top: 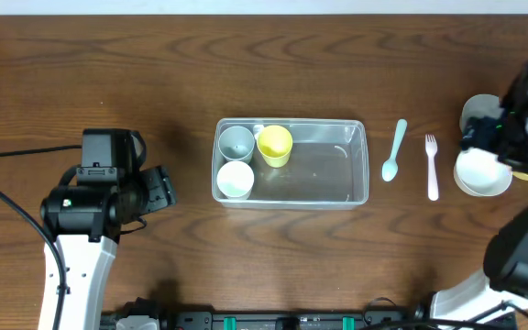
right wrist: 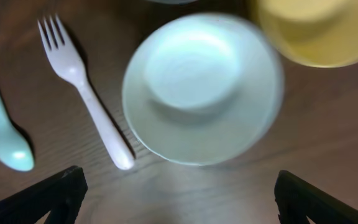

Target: Pack container

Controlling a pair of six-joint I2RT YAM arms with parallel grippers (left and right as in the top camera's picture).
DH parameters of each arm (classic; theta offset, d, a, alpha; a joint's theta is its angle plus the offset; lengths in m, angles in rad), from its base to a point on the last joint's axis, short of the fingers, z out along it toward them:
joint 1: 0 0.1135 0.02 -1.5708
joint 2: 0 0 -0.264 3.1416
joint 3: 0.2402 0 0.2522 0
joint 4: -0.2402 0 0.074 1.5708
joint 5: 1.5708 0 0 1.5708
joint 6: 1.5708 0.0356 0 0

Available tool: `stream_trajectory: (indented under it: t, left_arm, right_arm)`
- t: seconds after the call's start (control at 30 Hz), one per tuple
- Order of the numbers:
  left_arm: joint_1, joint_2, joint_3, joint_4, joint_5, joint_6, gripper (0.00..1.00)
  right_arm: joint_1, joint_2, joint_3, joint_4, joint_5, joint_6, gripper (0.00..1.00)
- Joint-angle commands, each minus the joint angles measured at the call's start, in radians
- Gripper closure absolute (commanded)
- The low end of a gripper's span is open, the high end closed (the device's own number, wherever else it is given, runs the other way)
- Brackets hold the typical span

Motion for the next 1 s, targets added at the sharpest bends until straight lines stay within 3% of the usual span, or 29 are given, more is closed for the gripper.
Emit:
stream_trajectory:
  t: [0.0, 0.37, 0.53, 0.63, 0.97]
  left_arm:
    - [0.007, 0.004, -0.002, 0.001, -0.014, -0.005, 0.26]
    - [0.007, 0.004, -0.002, -0.003, -0.014, -0.005, 0.26]
    - [0.007, 0.004, -0.002, -0.007, -0.014, -0.005, 0.26]
    - [0.007, 0.004, -0.002, -0.007, -0.014, -0.005, 0.26]
    - [0.007, 0.004, -0.002, -0.007, -0.014, -0.006, 0.26]
  right_arm:
    - [0.039, 0.042, -0.055, 0.029, -0.003, -0.016, 0.02]
    - [0.048, 0.097, -0.201, 0.188, -0.018, 0.014, 0.09]
    - [0.048, 0.097, -0.203, 0.205, -0.023, 0.015, 0.22]
    - [0.048, 0.097, -0.203, 0.212, -0.023, 0.018, 0.38]
    - [0.048, 0.097, -0.203, 0.219, -0.027, 0.023, 0.65]
